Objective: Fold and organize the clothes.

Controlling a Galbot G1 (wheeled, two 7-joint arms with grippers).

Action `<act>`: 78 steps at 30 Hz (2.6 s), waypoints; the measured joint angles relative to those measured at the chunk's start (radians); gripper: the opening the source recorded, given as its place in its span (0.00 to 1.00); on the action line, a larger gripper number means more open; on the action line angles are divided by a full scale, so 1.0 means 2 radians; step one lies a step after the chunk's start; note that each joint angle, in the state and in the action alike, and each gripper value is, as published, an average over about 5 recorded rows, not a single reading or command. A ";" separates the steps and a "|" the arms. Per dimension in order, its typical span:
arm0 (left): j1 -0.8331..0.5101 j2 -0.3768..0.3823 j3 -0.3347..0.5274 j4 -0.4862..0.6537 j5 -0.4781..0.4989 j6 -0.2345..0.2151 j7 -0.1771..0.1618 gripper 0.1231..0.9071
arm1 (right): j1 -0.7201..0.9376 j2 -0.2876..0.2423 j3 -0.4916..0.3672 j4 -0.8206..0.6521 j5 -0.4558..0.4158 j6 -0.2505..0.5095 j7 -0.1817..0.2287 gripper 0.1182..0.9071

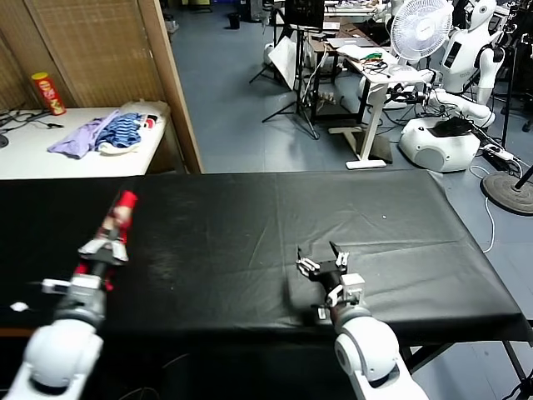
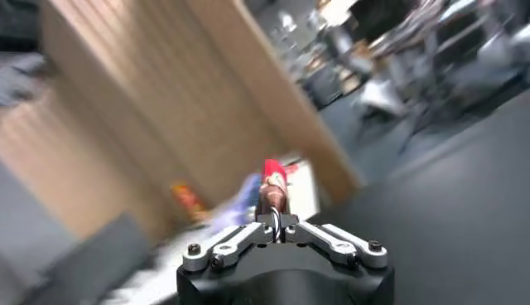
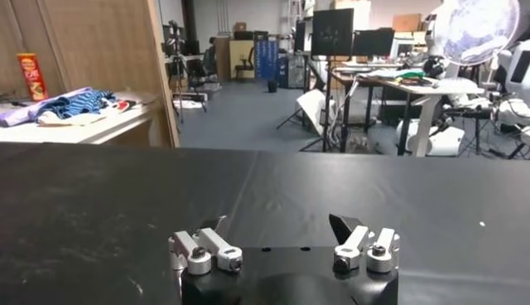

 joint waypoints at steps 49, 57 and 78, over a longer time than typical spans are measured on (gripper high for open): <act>0.028 -0.081 0.117 -0.023 -0.074 -0.154 0.061 0.86 | 0.178 0.004 -0.149 -0.211 0.090 0.018 -0.117 0.01; 0.030 -0.084 0.117 -0.010 -0.065 -0.169 0.037 0.86 | 0.175 -0.066 -0.128 -0.208 -0.036 0.129 -0.175 0.18; 0.102 -0.052 0.077 -0.020 -0.075 -0.191 -0.007 0.86 | -0.115 -0.114 0.034 -0.015 -0.091 0.267 -0.053 0.86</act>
